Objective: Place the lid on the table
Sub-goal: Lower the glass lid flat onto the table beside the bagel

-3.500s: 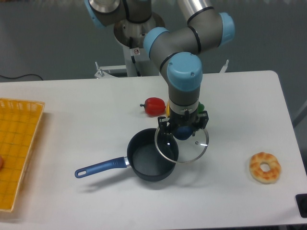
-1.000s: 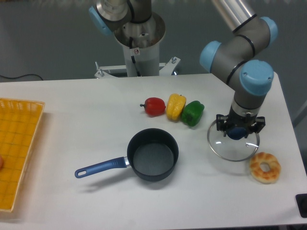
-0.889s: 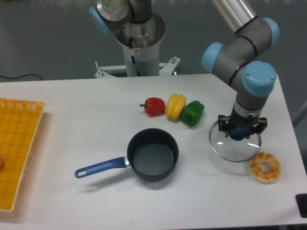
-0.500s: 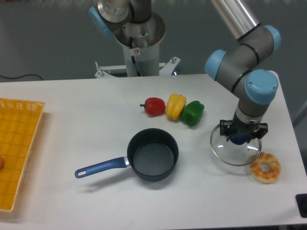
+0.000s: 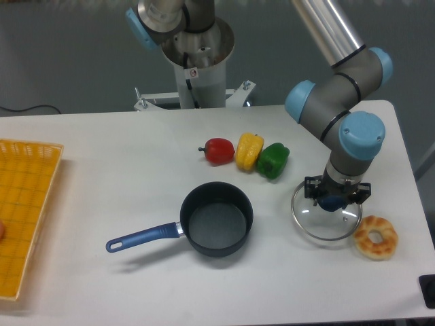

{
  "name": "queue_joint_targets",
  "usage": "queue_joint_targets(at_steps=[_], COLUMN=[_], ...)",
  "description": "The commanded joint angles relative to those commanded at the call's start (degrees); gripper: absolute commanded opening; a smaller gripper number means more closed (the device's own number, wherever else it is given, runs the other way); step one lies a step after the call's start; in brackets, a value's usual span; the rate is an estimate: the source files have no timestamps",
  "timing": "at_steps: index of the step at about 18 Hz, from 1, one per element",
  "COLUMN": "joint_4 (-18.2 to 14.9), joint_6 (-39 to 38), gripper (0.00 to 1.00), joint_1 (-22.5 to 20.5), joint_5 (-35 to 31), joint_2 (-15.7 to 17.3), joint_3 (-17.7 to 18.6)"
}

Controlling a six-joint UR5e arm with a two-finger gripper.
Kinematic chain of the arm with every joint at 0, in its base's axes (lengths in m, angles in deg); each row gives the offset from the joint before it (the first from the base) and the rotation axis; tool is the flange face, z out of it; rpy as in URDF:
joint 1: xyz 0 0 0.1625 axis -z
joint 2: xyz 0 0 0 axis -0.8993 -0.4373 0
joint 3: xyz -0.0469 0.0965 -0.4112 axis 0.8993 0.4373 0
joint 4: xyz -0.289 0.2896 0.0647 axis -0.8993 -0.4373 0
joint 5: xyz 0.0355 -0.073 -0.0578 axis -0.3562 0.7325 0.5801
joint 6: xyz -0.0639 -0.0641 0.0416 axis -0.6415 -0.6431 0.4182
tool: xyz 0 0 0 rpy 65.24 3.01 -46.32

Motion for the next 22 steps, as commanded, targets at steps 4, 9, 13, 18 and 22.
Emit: queue_joint_targets(at_steps=[4,9,13,18,22], joint_4=[0.09,0.44,0.70,0.70,0.70], joint_6=[-0.09,-0.09,-0.44,-1.05,-1.32], gripper=[0.48,0.49,0.49,0.50,0.51], joint_1=[0.62,1.05,1.41,1.58,2.02], joint_5=[0.00,0.00,0.00,0.26,0.09], joint_2=[-0.26,-0.70,-0.88,-0.88,-1.14], joint_3=[0.09,0.09,0.09,0.18,0.18])
